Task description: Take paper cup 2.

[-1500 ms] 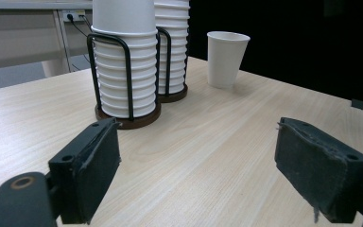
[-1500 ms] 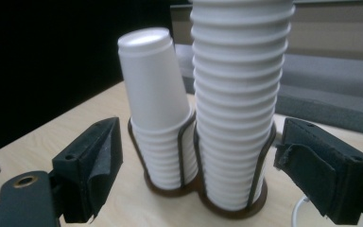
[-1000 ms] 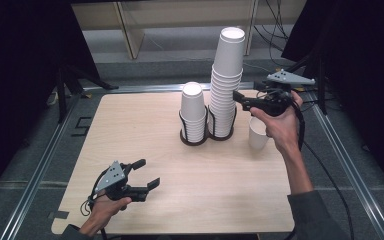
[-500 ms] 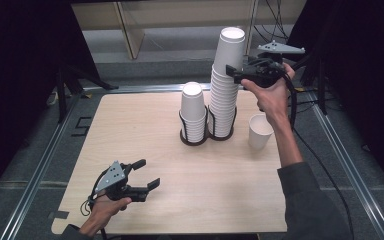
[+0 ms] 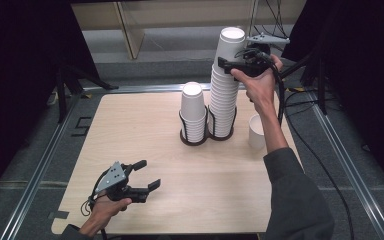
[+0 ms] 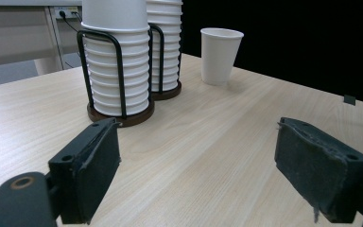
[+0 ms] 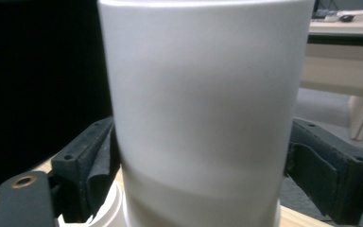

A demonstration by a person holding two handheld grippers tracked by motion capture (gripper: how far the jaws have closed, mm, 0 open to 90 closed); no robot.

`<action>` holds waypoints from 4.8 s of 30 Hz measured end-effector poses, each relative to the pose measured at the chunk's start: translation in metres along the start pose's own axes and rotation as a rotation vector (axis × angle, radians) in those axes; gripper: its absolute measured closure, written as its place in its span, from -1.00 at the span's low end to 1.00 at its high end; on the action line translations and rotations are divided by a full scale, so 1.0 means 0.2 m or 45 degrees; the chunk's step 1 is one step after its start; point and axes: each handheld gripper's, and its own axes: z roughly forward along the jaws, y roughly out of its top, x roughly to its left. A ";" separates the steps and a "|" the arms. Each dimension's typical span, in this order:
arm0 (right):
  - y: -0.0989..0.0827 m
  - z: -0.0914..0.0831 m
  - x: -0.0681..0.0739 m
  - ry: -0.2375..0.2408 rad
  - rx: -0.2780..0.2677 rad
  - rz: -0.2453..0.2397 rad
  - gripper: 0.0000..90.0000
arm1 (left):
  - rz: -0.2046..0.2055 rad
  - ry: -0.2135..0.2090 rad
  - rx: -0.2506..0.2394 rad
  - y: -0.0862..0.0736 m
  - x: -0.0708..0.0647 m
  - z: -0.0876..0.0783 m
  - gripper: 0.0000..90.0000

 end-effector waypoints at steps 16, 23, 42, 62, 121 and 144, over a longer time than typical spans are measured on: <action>0.05 0.04 0.00 -0.001 0.013 -0.035 -0.63 | 0.005 0.008 0.025 0.01 0.00 -0.01 -0.68; 0.12 0.00 0.02 0.000 -0.035 -0.032 -0.59 | 0.000 -0.003 0.000 0.00 0.00 0.00 -0.68; 0.37 -0.20 0.06 0.005 -0.194 -0.065 -0.58 | 0.002 0.003 0.011 0.00 0.00 0.00 -0.68; 0.10 -0.52 -0.02 -0.001 -0.202 -0.058 -0.58 | -0.001 0.034 0.046 0.00 0.00 0.00 -0.68; -0.92 -0.14 0.62 0.624 0.086 -0.069 -0.58 | 0.002 0.036 0.024 -0.01 0.00 0.01 -0.68; -0.98 -0.08 0.73 0.699 0.107 -0.112 -0.58 | 0.002 0.049 0.052 -0.01 0.00 0.01 -0.68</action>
